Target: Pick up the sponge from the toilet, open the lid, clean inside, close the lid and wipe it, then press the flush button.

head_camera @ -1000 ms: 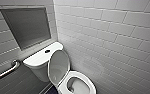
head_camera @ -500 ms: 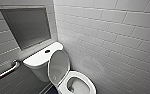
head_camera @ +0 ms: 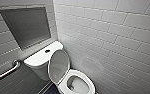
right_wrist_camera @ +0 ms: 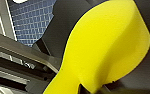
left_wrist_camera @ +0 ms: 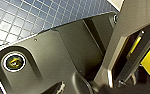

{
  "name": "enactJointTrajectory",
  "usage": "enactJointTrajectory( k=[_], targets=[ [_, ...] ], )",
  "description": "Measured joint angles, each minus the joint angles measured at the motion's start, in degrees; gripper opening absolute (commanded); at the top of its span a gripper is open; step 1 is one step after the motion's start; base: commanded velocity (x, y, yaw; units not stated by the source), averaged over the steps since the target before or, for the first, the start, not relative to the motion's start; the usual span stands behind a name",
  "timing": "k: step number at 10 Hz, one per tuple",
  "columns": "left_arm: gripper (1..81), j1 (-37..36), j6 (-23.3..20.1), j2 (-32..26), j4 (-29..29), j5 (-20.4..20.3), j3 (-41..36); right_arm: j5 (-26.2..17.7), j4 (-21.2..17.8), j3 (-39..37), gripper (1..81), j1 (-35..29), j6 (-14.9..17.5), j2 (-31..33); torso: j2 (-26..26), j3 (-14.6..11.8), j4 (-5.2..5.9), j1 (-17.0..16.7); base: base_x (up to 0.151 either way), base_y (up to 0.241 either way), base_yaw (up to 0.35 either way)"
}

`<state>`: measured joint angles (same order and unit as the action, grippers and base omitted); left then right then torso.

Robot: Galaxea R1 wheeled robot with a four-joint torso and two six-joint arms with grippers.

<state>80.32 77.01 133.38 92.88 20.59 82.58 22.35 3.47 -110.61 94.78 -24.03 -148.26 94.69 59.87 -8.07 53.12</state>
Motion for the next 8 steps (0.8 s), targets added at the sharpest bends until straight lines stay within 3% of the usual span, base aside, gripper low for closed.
enactJointTrajectory(
  k=[3,8],
  targets=[
    [81.1,1.0,0.0,1.1,-0.2,0.2,0.6,0.5,0.3,0.4,1.0,0.0,0.0,1.4,-1.3,0.0,0.0,-0.9,0.0,0.0,0.0],
    [81.1,4.7,-0.1,4.6,-9.4,2.2,8.5,3.0,1.2,2.7,1.0,0.0,0.0,5.0,-1.2,0.0,0.0,-0.9,0.0,0.0,0.0]
  ],
)
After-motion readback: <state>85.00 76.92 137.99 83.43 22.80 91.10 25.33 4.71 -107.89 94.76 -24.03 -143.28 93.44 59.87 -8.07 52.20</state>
